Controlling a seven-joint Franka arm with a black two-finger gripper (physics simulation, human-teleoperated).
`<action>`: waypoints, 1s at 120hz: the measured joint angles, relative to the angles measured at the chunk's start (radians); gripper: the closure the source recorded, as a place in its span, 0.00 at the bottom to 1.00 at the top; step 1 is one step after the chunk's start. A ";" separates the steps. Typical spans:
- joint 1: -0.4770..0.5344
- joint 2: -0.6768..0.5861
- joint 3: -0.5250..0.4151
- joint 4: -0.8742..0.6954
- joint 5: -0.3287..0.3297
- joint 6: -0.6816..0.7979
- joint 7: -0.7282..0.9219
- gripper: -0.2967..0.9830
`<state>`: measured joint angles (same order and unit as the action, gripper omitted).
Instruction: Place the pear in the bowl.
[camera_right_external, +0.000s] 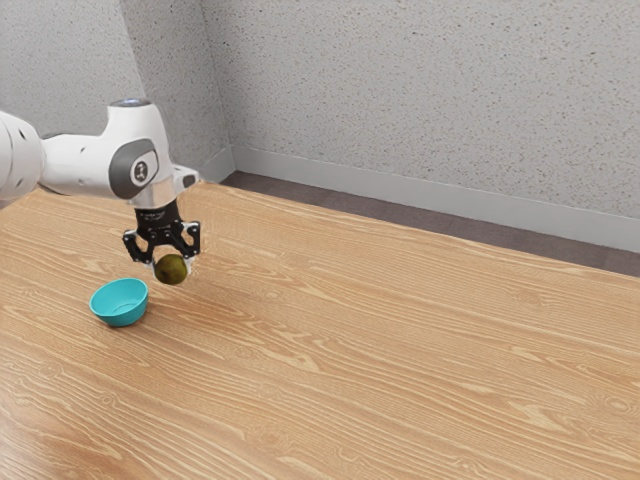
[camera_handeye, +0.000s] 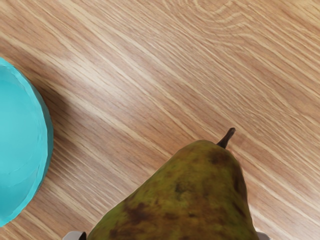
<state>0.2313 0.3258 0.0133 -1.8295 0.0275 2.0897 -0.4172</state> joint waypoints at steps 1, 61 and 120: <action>0.007 0.000 0.000 0.000 0.000 0.001 0.000 0.53; 0.215 0.076 0.004 0.016 0.056 0.085 -0.002 0.51; 0.191 0.060 -0.005 -0.006 0.043 0.082 0.007 0.32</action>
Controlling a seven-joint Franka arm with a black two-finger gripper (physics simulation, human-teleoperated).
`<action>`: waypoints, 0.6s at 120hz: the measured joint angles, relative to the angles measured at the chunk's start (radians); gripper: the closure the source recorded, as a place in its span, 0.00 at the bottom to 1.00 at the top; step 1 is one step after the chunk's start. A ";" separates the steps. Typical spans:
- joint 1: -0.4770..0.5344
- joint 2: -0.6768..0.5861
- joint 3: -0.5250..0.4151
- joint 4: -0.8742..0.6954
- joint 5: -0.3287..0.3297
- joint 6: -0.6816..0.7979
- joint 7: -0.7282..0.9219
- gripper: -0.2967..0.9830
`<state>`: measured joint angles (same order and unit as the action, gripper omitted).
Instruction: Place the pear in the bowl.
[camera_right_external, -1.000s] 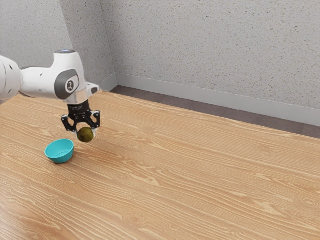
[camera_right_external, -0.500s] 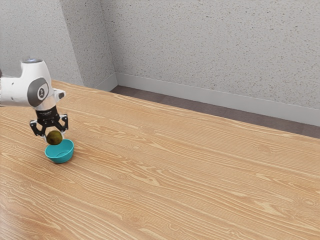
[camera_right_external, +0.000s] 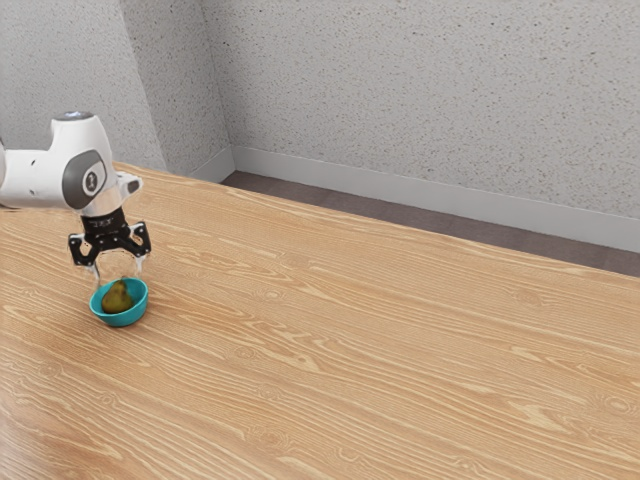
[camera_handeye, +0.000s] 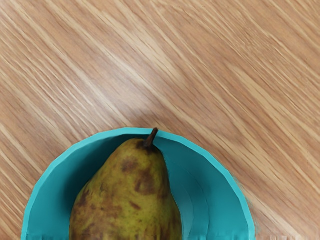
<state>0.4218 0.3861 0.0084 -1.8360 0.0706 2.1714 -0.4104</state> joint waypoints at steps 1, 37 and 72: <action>-0.002 -0.004 0.000 0.000 0.000 0.000 0.000 0.32; -0.204 -0.288 0.009 0.008 -0.038 -0.152 0.054 0.27; -0.399 -0.349 0.061 0.236 -0.119 -0.423 0.206 0.25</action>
<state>0.0230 0.0369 0.0694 -1.5996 -0.0481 1.7483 -0.2048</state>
